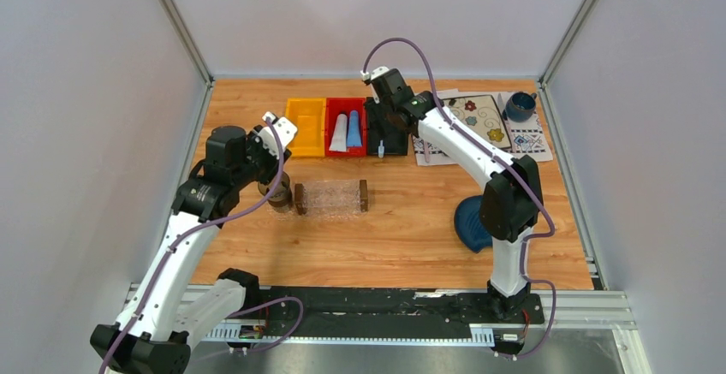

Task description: Prepare toiletry sets of a toothbrush and toothpaste on the tray

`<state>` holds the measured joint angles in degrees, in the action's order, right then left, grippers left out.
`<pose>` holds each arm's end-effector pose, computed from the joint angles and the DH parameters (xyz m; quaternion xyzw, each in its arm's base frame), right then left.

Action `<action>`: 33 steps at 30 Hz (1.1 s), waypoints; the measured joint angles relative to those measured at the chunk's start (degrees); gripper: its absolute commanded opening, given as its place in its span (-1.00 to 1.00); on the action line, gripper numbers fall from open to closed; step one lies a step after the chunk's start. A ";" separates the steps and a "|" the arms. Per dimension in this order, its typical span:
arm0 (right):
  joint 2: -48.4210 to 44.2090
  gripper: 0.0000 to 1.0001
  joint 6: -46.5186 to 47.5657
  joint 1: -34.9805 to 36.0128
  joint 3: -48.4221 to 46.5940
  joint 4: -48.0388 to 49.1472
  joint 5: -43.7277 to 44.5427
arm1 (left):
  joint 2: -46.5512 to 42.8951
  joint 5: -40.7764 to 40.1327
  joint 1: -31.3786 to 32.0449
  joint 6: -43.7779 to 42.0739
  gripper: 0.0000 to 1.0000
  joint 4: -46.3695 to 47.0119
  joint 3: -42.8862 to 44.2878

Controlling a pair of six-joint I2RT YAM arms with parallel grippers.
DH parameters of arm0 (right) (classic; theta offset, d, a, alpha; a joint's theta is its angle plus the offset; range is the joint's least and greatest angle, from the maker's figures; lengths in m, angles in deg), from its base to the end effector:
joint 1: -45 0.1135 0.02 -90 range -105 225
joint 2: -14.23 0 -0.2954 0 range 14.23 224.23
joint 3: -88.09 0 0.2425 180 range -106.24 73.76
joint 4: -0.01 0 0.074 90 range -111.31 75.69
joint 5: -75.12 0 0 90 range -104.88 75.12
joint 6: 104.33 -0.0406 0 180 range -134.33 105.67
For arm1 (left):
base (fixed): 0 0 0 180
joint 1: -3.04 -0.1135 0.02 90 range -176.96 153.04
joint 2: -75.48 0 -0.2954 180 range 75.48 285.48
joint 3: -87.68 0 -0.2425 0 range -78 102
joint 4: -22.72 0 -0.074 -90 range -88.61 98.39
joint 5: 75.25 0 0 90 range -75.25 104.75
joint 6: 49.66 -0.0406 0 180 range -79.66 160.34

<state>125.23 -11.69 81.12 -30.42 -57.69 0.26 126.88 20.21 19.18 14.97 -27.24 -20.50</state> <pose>0.3607 0.2501 0.3340 -0.2670 0.8941 -0.0214 0.3589 0.1550 -0.0489 0.3726 0.3283 0.7985 -0.0006 0.5046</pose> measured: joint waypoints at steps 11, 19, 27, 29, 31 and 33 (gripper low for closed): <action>1.53 0.20 -4.20 -1.07 -0.76 1.86 -0.26 | -2.78 -0.66 0.00 0.04 0.05 0.79 -1.70; 1.68 0.21 -5.05 -1.51 -0.81 2.21 -0.74 | -4.24 -1.36 0.00 0.52 0.04 1.70 -3.02; 4.00 0.23 -4.96 -1.55 -3.65 2.34 -4.07 | -4.44 -1.46 0.00 1.03 0.05 2.27 -4.00; 4.74 0.23 -4.96 -1.55 -5.11 2.34 -5.07 | -4.44 -1.46 0.00 1.05 0.04 2.45 -4.13; 5.70 0.25 -4.98 -1.55 -6.97 2.49 -6.40 | -4.48 -1.46 0.00 1.05 0.05 2.51 -4.37; 6.80 0.26 -5.11 -1.55 -9.05 2.47 -7.76 | -4.52 -1.46 0.00 1.05 0.04 2.62 -4.68</action>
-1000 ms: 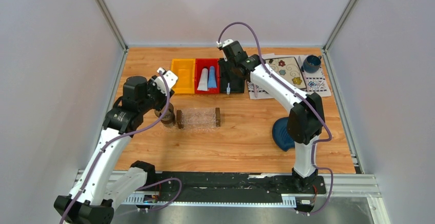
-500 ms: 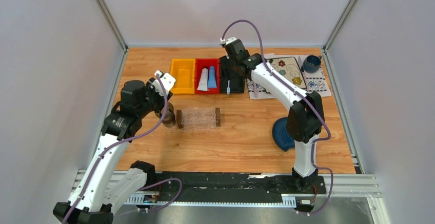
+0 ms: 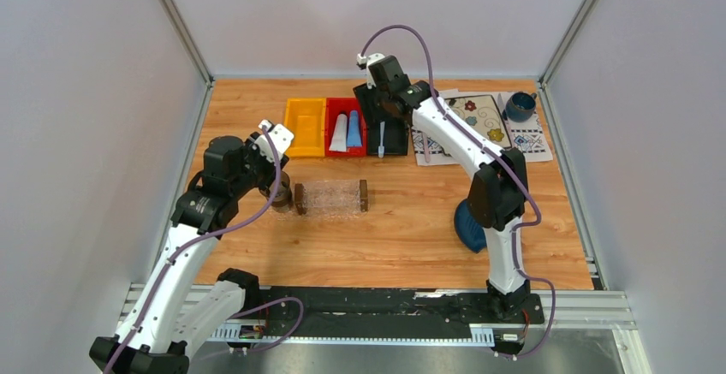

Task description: Prepare toiletry sets of a toothbrush and toothpaste on the tray

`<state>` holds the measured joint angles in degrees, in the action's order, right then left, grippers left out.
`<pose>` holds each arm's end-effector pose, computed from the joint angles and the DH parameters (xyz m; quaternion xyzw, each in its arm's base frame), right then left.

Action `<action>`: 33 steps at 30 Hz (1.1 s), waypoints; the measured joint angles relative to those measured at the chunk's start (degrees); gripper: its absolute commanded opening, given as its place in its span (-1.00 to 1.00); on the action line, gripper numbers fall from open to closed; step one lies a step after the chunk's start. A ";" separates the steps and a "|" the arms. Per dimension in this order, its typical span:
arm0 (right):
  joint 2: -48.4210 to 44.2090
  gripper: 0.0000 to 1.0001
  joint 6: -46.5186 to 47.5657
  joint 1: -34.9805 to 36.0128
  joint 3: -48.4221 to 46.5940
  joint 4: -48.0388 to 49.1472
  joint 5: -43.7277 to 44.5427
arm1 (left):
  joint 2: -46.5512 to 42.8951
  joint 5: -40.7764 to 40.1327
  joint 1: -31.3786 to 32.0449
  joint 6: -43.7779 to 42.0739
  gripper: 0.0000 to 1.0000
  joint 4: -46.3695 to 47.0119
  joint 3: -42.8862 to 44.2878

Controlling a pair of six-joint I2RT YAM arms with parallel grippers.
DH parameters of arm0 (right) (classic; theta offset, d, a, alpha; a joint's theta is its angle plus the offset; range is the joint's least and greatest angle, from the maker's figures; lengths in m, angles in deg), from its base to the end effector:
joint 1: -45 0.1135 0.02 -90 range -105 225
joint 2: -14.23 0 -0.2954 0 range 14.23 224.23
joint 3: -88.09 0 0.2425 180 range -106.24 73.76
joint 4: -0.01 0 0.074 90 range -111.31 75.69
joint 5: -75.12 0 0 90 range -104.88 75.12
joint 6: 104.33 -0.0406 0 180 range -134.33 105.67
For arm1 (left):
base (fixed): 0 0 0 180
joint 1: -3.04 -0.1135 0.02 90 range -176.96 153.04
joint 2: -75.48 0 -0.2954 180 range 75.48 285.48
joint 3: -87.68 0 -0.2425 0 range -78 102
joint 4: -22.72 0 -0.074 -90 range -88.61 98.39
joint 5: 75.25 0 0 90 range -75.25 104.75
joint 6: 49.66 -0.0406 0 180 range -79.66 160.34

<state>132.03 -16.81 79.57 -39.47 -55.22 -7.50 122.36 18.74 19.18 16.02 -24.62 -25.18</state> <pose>0.3956 0.2663 0.3345 -0.2318 0.8943 0.0637 0.3774 0.1409 -0.0437 0.3610 0.3118 0.7936 0.0076 0.5224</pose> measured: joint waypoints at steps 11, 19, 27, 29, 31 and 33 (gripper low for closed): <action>8.20 0.28 -2.43 0.76 -10.47 0.17 -7.06 | -0.52 -0.04 0.00 0.17 0.05 0.63 -1.05; 12.98 0.26 -2.93 3.06 -11.87 2.23 -7.26 | -0.66 -0.26 0.00 0.17 0.05 1.20 -2.21; 17.90 0.25 -3.54 4.00 -15.45 3.82 -7.48 | -0.52 -0.46 0.00 0.15 0.05 2.16 -3.17; 19.04 0.25 -3.67 4.00 -16.26 3.85 -7.45 | -0.46 -0.50 0.00 0.15 0.05 2.25 -3.21; 20.26 0.25 -3.76 4.00 -16.98 3.91 -7.13 | -0.42 -0.66 0.00 0.11 0.04 2.38 -3.30; 21.16 0.25 -3.78 4.00 -17.33 3.87 -6.78 | -0.37 -0.81 0.00 0.07 0.05 2.47 -3.41</action>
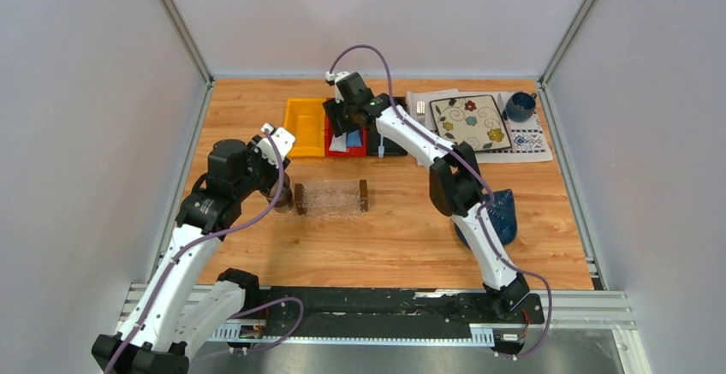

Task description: Prepare toiletry sets of a toothbrush and toothpaste on the tray

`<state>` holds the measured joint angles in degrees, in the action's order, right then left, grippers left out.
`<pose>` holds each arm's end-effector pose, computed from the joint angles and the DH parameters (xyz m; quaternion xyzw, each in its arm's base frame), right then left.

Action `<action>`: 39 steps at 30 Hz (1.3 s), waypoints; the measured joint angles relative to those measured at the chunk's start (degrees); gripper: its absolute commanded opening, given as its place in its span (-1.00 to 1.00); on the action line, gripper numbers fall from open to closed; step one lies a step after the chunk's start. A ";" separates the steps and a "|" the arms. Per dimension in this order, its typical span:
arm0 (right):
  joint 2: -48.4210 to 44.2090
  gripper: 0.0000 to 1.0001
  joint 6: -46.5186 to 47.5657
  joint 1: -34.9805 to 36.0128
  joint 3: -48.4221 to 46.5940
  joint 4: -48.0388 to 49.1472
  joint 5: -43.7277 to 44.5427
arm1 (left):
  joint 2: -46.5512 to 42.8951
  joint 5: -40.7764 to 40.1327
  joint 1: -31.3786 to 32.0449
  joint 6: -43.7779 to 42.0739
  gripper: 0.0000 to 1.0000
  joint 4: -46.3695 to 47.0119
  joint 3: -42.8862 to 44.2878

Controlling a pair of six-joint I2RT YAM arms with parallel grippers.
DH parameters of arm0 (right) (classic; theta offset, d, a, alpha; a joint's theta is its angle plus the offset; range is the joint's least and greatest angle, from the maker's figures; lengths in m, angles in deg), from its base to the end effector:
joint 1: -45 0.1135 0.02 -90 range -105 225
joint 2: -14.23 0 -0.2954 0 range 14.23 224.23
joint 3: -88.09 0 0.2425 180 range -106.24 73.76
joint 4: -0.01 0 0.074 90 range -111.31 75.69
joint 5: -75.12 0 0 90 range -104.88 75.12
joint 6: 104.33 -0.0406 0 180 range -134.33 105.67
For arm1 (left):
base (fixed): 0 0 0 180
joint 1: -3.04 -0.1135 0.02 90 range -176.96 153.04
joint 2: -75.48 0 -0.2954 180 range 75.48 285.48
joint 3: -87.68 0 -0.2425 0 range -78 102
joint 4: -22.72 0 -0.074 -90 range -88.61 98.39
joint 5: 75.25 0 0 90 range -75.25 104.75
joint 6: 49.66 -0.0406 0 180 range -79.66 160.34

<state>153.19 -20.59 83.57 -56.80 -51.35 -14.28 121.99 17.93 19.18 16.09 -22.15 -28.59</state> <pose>0.4416 0.3516 0.2509 -0.2555 0.8893 0.1401 0.3524 0.1433 -0.0438 0.3464 0.3087 0.7977 0.0129 0.5178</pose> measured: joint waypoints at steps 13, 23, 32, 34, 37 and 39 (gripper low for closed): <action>3.15 0.26 -1.03 0.00 -3.13 -0.28 0.94 | 0.61 -0.28 0.00 -0.07 0.05 0.79 -0.35; 5.22 0.25 -1.70 0.04 -4.55 -1.55 1.05 | 0.94 -0.28 0.00 -0.07 0.05 1.27 -0.35; 6.21 0.25 -2.56 0.04 -6.05 -3.23 0.90 | 1.25 -0.26 0.00 -0.07 0.05 2.10 -0.63; 6.29 0.25 -2.75 0.07 -6.32 -3.45 0.83 | 1.27 -0.26 0.00 -0.07 0.05 2.12 -0.83; 6.38 0.24 -2.97 0.22 -6.45 -3.58 0.59 | 1.29 -0.26 0.00 -0.07 0.04 2.27 -1.16; 6.58 0.24 -3.13 0.39 -6.56 -3.61 -0.11 | 1.31 -0.26 0.00 -0.07 0.04 2.49 -1.38</action>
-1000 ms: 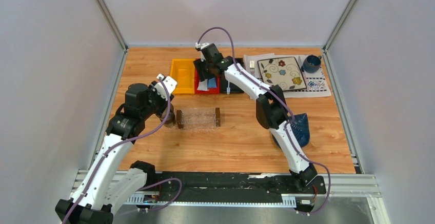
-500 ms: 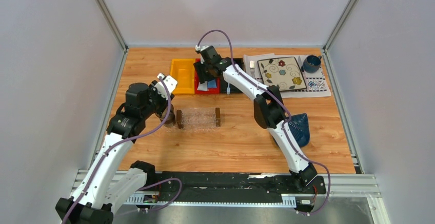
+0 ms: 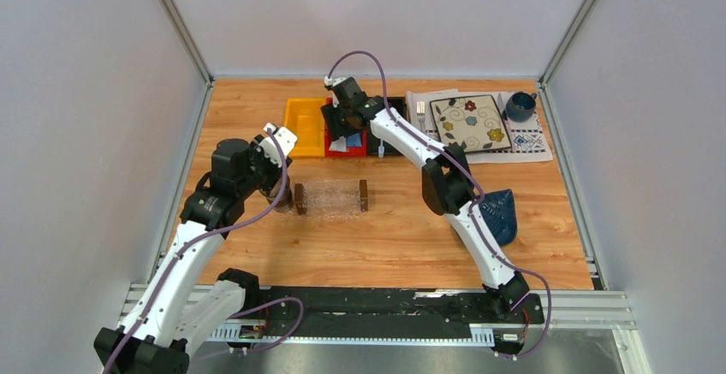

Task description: Prepare toiletry sets of a toothbrush and toothpaste on the tray

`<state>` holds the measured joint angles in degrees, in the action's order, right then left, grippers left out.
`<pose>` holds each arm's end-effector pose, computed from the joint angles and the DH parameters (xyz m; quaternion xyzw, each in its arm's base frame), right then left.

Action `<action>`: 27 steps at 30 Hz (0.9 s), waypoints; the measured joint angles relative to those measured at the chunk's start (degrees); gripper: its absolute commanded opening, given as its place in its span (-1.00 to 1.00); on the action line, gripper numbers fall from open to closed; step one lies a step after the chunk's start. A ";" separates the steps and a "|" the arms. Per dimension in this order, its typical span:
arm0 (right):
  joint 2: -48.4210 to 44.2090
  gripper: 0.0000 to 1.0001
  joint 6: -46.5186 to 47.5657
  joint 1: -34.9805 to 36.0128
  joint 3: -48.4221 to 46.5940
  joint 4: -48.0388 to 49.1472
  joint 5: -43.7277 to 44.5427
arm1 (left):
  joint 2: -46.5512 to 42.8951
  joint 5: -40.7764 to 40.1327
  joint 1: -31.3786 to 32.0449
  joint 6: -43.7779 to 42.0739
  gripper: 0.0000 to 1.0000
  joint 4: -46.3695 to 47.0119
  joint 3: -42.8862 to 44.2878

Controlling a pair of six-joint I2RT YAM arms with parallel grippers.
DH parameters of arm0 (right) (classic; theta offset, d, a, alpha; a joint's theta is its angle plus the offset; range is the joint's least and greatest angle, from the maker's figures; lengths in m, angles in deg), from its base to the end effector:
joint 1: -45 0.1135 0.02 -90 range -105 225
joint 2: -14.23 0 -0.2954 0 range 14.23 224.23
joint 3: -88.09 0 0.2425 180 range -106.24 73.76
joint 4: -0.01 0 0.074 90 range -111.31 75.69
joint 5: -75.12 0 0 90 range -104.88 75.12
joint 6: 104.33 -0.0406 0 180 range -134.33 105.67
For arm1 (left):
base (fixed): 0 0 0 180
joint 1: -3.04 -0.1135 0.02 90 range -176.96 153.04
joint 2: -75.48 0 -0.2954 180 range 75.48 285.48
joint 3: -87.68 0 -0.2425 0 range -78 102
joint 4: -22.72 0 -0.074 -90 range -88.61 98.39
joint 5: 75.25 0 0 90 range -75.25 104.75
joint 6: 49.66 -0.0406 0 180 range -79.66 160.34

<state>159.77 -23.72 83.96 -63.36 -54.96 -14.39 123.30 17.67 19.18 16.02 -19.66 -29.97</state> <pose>0.4511 0.3643 0.2190 -0.2376 0.9062 0.1396 0.3207 0.1509 -0.0458 0.3397 0.3084 0.7988 0.0150 0.5162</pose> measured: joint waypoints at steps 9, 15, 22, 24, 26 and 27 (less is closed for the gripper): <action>1.29 0.21 -2.05 0.33 -0.85 -0.09 -1.66 | 0.26 0.00 0.00 0.00 0.05 0.22 -0.13; 1.31 0.22 -2.89 0.35 -0.85 -0.15 -1.25 | 0.33 0.00 0.00 -0.04 0.04 0.44 -0.52; 1.38 0.29 -3.04 0.55 -0.87 -0.26 0.96 | 0.74 0.04 0.00 -0.04 0.05 0.50 -0.68; 1.40 0.31 -2.97 0.66 -0.94 -0.44 1.53 | 0.94 0.04 0.00 -0.04 0.04 0.52 -0.68; 1.49 0.32 -2.80 0.68 -1.18 -0.70 1.97 | 1.09 0.07 0.00 -0.04 0.05 0.61 -0.68; 1.55 0.32 -2.78 0.68 -1.33 -0.85 2.03 | 1.20 0.07 0.00 -0.04 0.05 0.68 -0.68</action>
<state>161.32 -26.49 84.64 -64.69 -55.81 -12.36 124.50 17.74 19.18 15.98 -18.98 -30.64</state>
